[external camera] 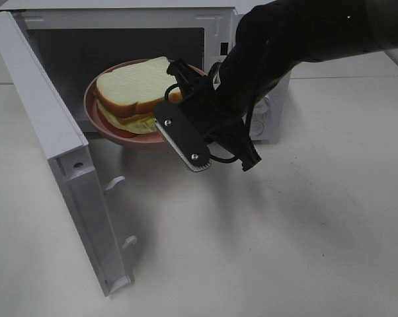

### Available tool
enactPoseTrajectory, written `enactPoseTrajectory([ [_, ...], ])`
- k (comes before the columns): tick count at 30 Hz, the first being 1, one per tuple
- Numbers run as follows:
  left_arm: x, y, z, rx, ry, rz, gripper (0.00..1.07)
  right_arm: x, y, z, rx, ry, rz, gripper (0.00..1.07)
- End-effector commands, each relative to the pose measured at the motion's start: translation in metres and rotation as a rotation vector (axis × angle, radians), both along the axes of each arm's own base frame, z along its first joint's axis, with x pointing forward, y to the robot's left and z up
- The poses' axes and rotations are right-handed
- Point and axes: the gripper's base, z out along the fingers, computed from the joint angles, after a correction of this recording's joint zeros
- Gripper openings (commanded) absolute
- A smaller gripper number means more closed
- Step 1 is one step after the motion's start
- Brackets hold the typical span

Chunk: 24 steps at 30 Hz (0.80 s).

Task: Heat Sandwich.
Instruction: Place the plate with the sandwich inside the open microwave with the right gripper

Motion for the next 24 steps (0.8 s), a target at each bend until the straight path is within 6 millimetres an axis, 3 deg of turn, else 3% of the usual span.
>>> enactPoseTrajectory([
  [1, 0.000, -0.001, 0.000, -0.010, -0.007, 0.004, 0.98, 0.010, 0.009, 0.005, 0.043, -0.029, -0.035, 0.03],
  [24, 0.000, -0.001, 0.000, -0.010, -0.007, 0.004, 0.98, 0.070, 0.050, -0.010, 0.094, -0.025, -0.192, 0.03],
])
